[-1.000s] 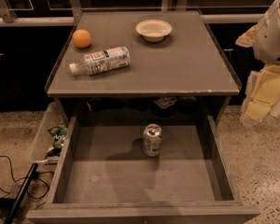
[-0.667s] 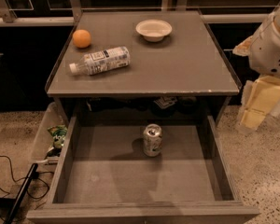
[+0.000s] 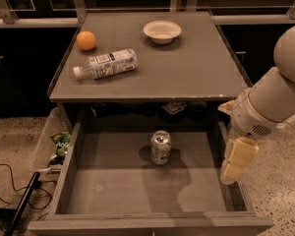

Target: Pick 7up can from top drawer and place on counter

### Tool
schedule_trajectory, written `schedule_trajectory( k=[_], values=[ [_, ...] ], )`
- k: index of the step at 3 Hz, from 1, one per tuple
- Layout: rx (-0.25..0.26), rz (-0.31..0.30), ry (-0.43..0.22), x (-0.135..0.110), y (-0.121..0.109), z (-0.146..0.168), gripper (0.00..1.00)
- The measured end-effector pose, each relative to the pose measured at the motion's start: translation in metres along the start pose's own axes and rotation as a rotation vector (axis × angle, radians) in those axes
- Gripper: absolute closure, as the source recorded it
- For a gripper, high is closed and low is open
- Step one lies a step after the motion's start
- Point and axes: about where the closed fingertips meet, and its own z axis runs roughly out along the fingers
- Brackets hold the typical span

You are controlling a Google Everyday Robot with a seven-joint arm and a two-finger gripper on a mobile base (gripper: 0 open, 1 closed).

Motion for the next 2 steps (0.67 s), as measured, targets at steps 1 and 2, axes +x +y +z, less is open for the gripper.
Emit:
schedule_trajectory(
  k=[1, 2],
  values=[
    [0.000, 0.000, 0.000, 0.000, 0.000, 0.000, 0.00],
    [-0.011, 0.023, -0.012, 0.003, -0.002, 0.026, 0.00]
  ],
)
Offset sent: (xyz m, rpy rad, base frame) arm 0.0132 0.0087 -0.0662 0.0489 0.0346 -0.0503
